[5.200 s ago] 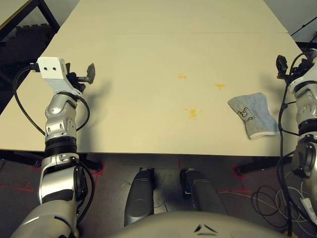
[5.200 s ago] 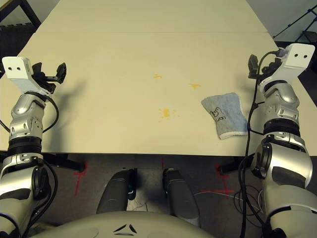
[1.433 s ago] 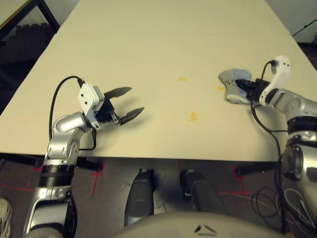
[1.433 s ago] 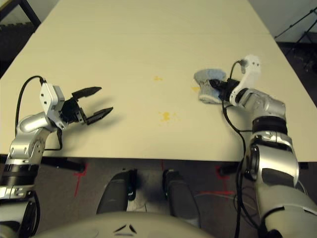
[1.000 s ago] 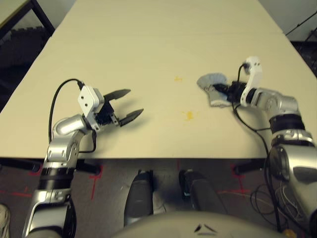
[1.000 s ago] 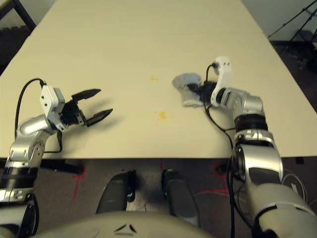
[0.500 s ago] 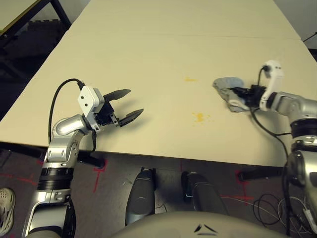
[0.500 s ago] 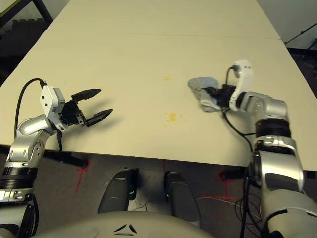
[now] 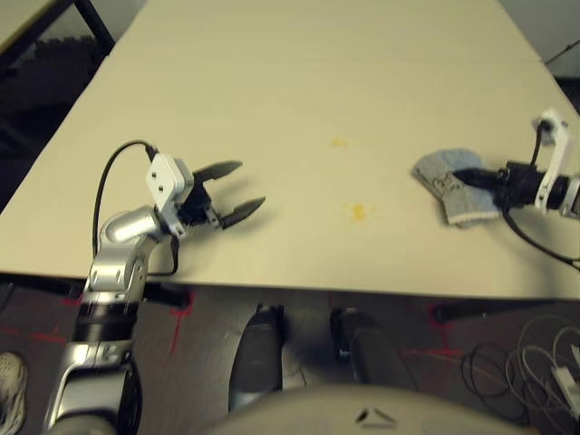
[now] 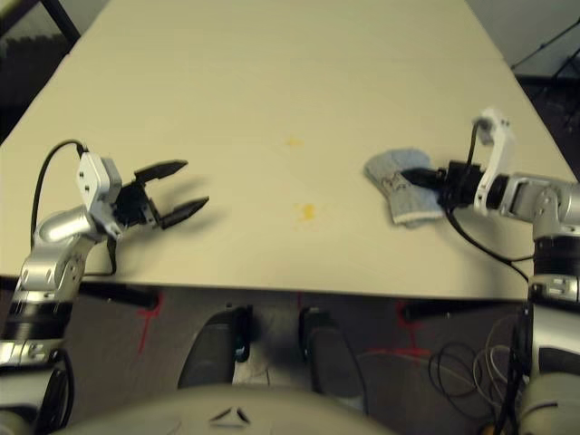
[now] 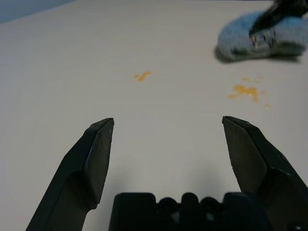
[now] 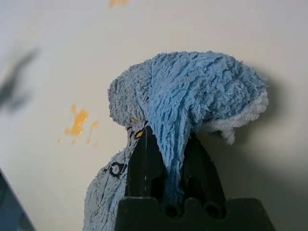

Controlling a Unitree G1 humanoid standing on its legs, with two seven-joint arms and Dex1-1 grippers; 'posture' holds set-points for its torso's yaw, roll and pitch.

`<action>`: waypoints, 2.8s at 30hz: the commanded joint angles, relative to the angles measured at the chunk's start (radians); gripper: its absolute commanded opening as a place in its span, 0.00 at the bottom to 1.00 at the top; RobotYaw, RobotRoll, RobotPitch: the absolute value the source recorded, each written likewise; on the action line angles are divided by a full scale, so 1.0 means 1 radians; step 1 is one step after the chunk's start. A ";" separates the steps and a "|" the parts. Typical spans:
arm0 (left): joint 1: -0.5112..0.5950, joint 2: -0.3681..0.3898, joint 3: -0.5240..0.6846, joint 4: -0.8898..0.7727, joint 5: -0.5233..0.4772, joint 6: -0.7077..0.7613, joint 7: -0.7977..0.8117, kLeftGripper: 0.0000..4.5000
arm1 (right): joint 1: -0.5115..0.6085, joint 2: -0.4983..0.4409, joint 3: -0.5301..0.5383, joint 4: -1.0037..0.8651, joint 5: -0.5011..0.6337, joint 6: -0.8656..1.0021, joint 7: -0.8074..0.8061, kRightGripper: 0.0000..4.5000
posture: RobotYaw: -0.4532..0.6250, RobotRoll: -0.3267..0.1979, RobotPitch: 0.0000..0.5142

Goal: Wipe the water off the table with a rag.

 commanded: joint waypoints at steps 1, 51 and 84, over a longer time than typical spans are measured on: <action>0.003 -0.003 -0.014 0.006 0.010 -0.003 -0.003 1.00 | 0.043 0.073 0.052 -0.082 -0.004 0.015 -0.080 0.03 | 0.61 0.62 0.36; -0.030 0.025 -0.009 0.127 0.033 -0.062 -0.019 1.00 | -0.298 0.191 -0.082 0.258 -0.002 -0.212 -0.259 0.03 | 0.62 0.62 0.39; 0.004 0.036 0.009 0.058 0.029 -0.029 0.025 1.00 | -0.717 0.656 0.031 1.021 -0.319 -0.652 -0.261 0.03 | 0.70 0.62 0.41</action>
